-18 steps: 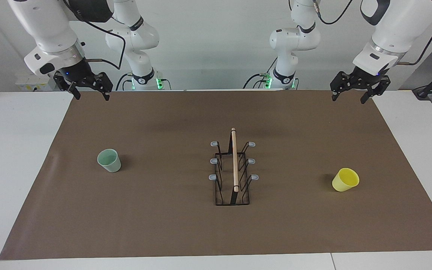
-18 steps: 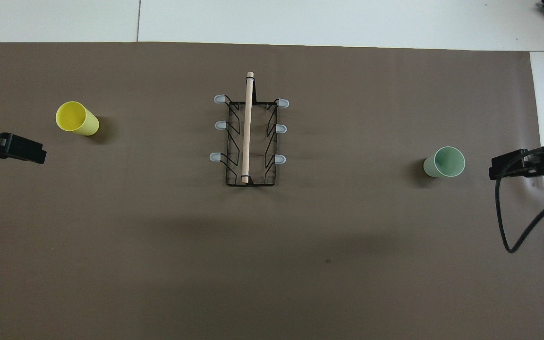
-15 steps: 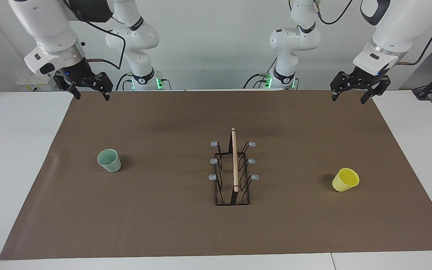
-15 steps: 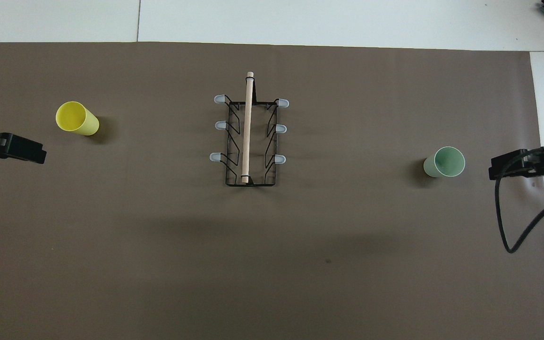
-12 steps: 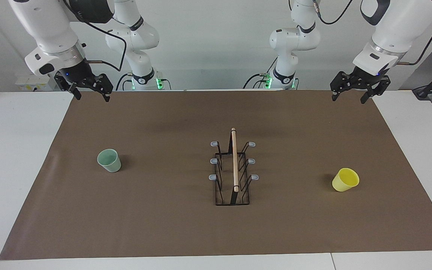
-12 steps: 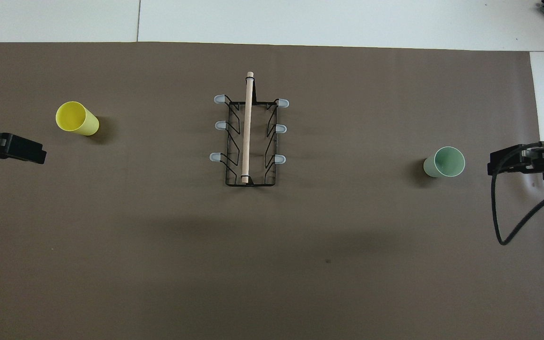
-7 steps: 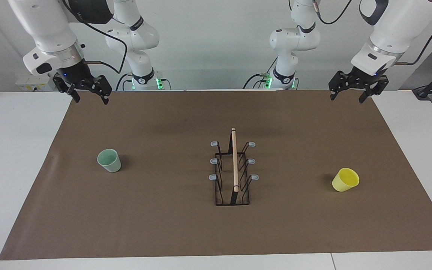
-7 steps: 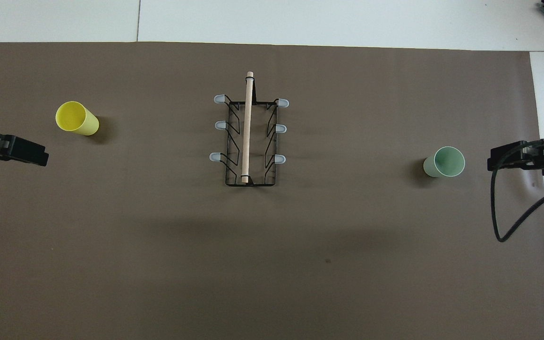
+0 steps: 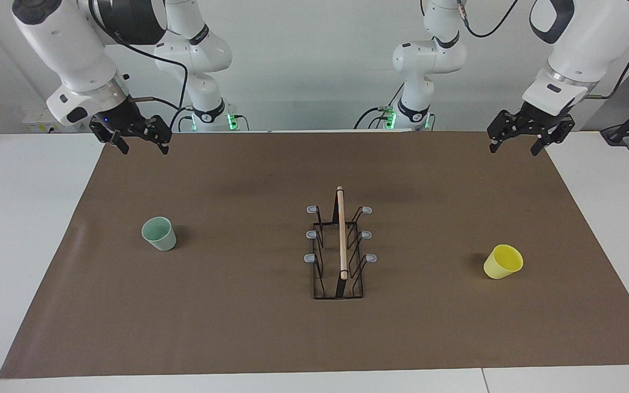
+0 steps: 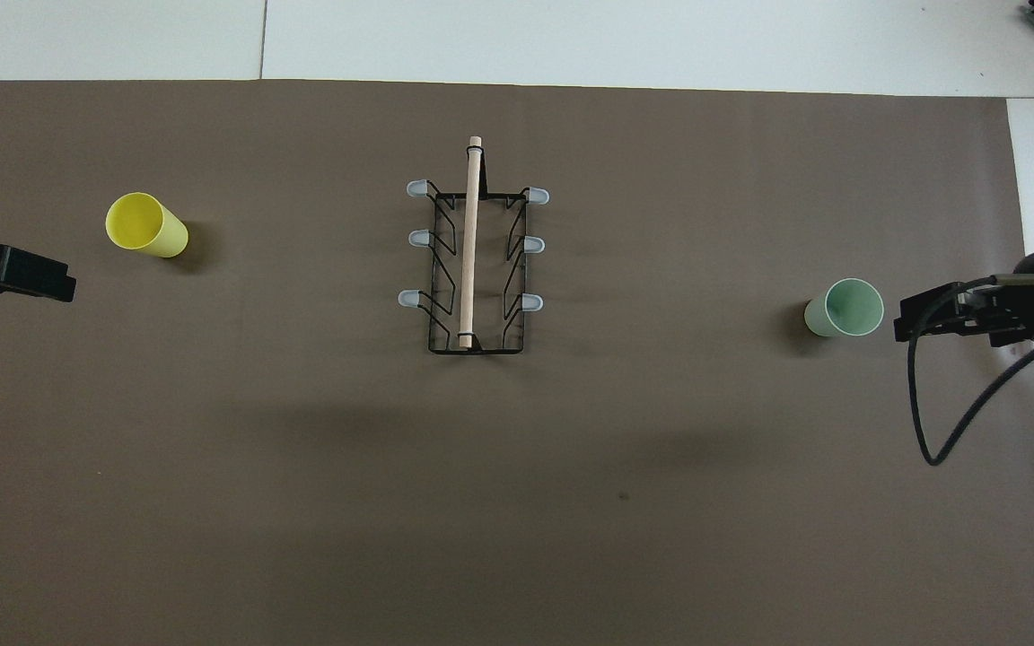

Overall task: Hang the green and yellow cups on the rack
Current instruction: 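Reach the right gripper to the green cup while the left gripper approaches the yellow cup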

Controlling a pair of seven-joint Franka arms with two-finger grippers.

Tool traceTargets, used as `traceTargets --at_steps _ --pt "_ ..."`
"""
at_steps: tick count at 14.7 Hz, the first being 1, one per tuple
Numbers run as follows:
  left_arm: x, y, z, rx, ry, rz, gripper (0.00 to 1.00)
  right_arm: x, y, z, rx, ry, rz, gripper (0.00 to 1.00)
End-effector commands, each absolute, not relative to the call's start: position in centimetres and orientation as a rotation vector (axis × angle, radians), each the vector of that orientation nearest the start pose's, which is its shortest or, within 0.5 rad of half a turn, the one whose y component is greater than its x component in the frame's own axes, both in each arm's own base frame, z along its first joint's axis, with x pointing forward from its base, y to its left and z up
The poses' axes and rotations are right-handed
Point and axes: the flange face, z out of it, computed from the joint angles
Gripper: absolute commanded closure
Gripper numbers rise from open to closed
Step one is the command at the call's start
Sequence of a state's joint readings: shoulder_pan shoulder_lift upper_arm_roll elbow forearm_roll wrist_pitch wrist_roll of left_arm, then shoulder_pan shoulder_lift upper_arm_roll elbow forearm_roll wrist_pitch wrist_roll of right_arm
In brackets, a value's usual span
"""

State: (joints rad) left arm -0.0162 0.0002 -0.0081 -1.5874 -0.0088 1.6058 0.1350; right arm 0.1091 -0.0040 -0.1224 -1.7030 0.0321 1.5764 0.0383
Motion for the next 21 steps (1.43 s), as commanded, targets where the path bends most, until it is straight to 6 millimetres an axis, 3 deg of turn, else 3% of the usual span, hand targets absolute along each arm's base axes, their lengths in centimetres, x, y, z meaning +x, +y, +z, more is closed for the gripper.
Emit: traceTargets --at_steps 1,3,7,9,11,13,16,17,18,20,21 --pt "57.2 -1.2 60.4 -3.156 0.21 -0.075 0.0 59.5 -0.8 51.1 -3.128 0.039 0.287 0.0" --pt "59.7 0.0 58.9 -3.171 0.173 -0.052 0.0 63.2 -0.4 47.7 -3.14 0.025 0.331 0.0" --pt "66.4 2.1 56.0 -3.18 0.041 -0.037 0.0 66.8 0.8 43.5 -3.159 -0.153 0.373 0.0" --pt "68.8 3.4 53.7 -3.174 -0.114 -0.036 0.0 67.8 2.6 41.3 -3.212 -0.33 0.434 0.0" --pt "71.3 3.9 52.1 -3.152 -0.224 -0.056 0.0 68.6 5.9 38.3 -3.246 -0.591 0.518 0.0" --pt "73.2 6.7 48.9 -3.097 -0.371 -0.048 0.0 68.3 9.0 36.3 -3.275 -0.887 0.596 0.0" --pt "75.1 7.5 44.8 -3.042 -0.703 -0.068 0.0 66.0 11.6 33.1 -3.139 -1.454 0.847 0.0" --pt "75.4 7.5 43.5 -3.025 -0.848 -0.057 0.0 65.1 11.9 32.2 -3.065 -1.642 0.943 0.0" --pt "75.6 8.9 42.1 -3.005 -1.04 -0.03 0.0 64.3 12.0 31.8 -3.0 -1.773 1.004 0.0" --pt "75.8 10.6 41.3 -2.951 -1.397 -0.028 0.0 62.6 11.9 29.7 -2.832 -2.042 1.168 0.0" --pt "75.9 11.5 41.1 -2.894 -1.604 -0.012 0.0 61.5 13.0 28.7 -2.754 -2.175 1.244 0.0"
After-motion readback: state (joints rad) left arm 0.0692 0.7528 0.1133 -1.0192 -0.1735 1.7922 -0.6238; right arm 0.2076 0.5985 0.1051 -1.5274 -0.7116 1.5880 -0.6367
